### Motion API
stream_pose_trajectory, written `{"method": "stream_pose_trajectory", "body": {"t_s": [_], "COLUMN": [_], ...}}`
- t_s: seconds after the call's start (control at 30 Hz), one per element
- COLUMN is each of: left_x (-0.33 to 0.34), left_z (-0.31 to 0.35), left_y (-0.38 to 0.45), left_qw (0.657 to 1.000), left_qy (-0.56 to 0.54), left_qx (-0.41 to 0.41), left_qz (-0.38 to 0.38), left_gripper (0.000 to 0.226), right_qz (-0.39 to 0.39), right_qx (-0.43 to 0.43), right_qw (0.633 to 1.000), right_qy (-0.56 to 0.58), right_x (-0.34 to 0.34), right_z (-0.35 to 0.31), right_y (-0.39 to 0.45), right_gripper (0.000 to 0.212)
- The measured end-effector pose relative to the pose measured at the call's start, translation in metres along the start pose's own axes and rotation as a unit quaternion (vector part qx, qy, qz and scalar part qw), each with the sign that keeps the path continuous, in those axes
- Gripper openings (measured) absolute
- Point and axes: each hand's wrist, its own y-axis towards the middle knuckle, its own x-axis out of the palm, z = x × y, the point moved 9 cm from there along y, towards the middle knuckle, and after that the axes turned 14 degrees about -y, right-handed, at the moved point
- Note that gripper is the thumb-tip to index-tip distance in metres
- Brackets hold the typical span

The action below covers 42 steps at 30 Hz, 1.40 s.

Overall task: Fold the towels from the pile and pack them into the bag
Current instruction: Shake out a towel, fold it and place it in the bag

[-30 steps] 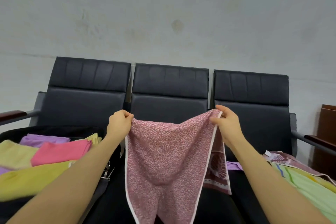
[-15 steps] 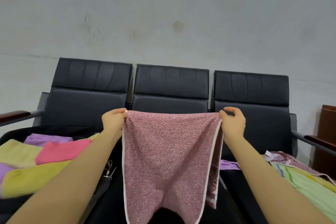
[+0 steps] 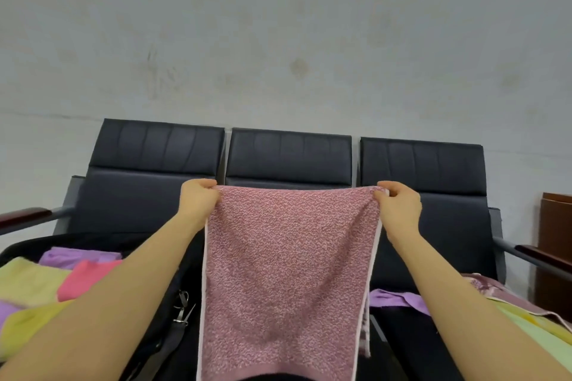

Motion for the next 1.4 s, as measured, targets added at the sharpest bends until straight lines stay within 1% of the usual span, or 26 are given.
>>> {"method": "stream_pose_trajectory", "body": {"t_s": [0.03, 0.1, 0.2, 0.3, 0.37, 0.43, 0.5, 0.6, 0.67, 0.7, 0.8, 0.9, 0.97, 1.07, 1.17, 1.23, 1.3, 1.4], "left_x": [0.0, 0.0, -0.002, -0.006, -0.008, -0.01, -0.012, -0.015, -0.018, -0.019, -0.019, -0.014, -0.008, 0.006, 0.025, 0.04, 0.055, 0.065], "left_z": [0.002, 0.004, -0.002, -0.017, -0.03, -0.041, -0.048, -0.056, -0.062, -0.064, -0.072, -0.079, -0.086, -0.104, -0.125, -0.131, -0.124, -0.106], "left_y": [-0.002, -0.01, -0.014, -0.012, -0.011, -0.01, -0.01, -0.007, -0.006, -0.006, -0.006, -0.005, -0.001, 0.012, 0.033, 0.049, 0.059, 0.066], "left_qw": [0.998, 0.99, 0.985, 0.989, 0.996, 1.0, 0.999, 0.998, 0.998, 0.998, 0.999, 0.999, 0.999, 0.998, 0.999, 0.999, 1.0, 0.996], "left_qy": [0.055, 0.124, 0.15, 0.127, 0.07, 0.006, -0.033, -0.053, -0.058, -0.053, -0.031, 0.006, 0.022, 0.045, 0.033, 0.03, 0.008, -0.038], "left_qx": [0.028, 0.07, 0.086, 0.07, 0.035, 0.002, -0.016, -0.012, -0.009, -0.007, -0.001, 0.006, 0.011, -0.001, -0.012, -0.005, 0.018, 0.066], "left_qz": [-0.004, -0.012, -0.027, -0.039, -0.032, -0.013, 0.003, 0.02, 0.028, 0.031, 0.034, 0.035, 0.038, 0.035, 0.019, 0.016, 0.018, 0.037], "left_gripper": [0.035, 0.022, 0.016, 0.013, 0.012, 0.014, 0.018, 0.021, 0.021, 0.02, 0.02, 0.02, 0.019, 0.019, 0.02, 0.021, 0.02, 0.016], "right_qz": [0.01, 0.019, 0.024, 0.008, 0.005, 0.009, 0.008, -0.031, -0.06, -0.061, -0.027, -0.003, -0.009, -0.031, -0.044, -0.051, -0.052, -0.035], "right_qx": [-0.01, -0.016, 0.008, 0.045, 0.065, 0.081, 0.089, 0.094, 0.087, 0.079, 0.058, 0.053, 0.053, 0.063, 0.066, 0.067, 0.066, 0.032], "right_qw": [1.0, 0.998, 0.995, 0.993, 0.996, 0.996, 0.996, 0.994, 0.994, 0.995, 0.998, 0.998, 0.997, 0.995, 0.995, 0.995, 0.996, 0.998], "right_qy": [-0.023, -0.053, -0.097, -0.106, -0.067, -0.029, 0.003, 0.037, 0.042, 0.032, -0.001, -0.039, -0.057, -0.072, -0.066, -0.044, -0.006, 0.032], "right_x": [-0.001, 0.001, 0.002, 0.007, 0.012, 0.018, 0.023, 0.036, 0.044, 0.045, 0.042, 0.043, 0.051, 0.07, 0.092, 0.108, 0.119, 0.122], "right_z": [0.001, 0.009, 0.027, 0.044, 0.05, 0.055, 0.058, 0.065, 0.07, 0.072, 0.075, 0.082, 0.091, 0.108, 0.12, 0.122, 0.12, 0.105], "right_y": [-0.001, -0.002, -0.004, -0.008, -0.01, -0.011, -0.01, -0.009, -0.011, -0.012, -0.015, -0.014, -0.008, 0.003, 0.018, 0.03, 0.042, 0.052], "right_gripper": [0.021, 0.016, 0.013, 0.013, 0.013, 0.019, 0.024, 0.014, 0.015, 0.014, 0.014, 0.025, 0.03, 0.03, 0.026, 0.022, 0.02, 0.02]}}
